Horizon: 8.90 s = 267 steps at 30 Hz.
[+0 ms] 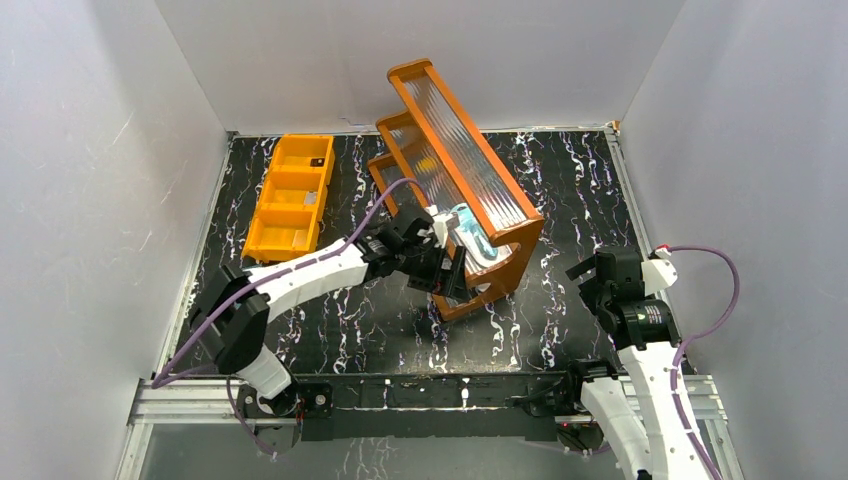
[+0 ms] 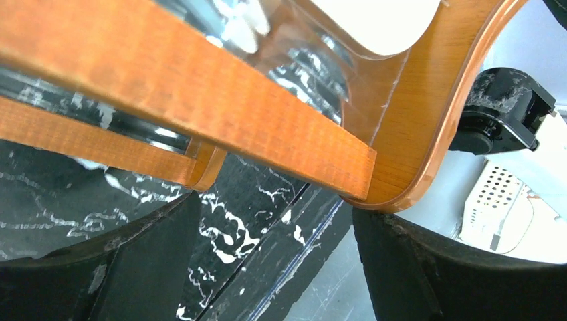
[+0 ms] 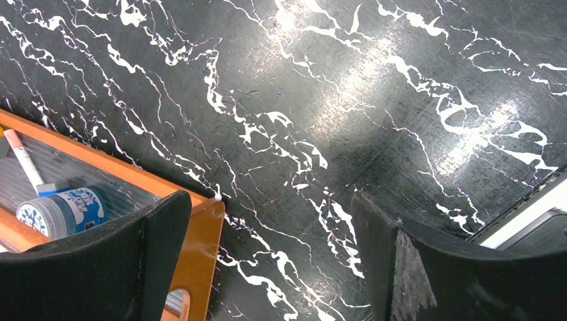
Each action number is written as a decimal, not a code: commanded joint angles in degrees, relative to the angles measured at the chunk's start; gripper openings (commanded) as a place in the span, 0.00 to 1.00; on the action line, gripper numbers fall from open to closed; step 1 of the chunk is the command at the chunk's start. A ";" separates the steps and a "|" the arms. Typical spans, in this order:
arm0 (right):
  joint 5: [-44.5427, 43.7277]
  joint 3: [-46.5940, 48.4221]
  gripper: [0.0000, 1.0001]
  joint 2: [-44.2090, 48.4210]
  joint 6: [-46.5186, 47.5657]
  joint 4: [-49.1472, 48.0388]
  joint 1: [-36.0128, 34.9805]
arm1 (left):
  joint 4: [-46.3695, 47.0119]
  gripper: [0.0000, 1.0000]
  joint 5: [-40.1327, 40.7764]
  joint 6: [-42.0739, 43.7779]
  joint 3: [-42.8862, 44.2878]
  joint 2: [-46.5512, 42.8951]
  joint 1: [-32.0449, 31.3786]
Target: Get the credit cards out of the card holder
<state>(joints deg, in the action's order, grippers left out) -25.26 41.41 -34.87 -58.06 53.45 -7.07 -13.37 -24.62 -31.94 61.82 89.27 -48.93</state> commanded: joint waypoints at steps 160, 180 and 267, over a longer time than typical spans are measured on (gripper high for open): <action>-13.65 25.72 0.85 -74.63 17.39 -24.00 -28.59 | -27.00 0.98 45.62 2.96 1.24 -28.12 18.93; -6.09 46.94 0.86 -87.25 25.42 -22.02 -8.48 | -27.69 0.98 41.23 6.98 12.40 -13.89 21.77; 27.43 8.51 0.91 -44.33 12.49 -27.97 0.08 | -5.05 0.92 -4.43 -5.60 30.22 26.15 9.11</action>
<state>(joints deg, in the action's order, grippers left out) -2.74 50.06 -82.30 -46.35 26.85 -7.22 -18.59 -26.72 -37.01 88.64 116.11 -39.94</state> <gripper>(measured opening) 0.905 0.908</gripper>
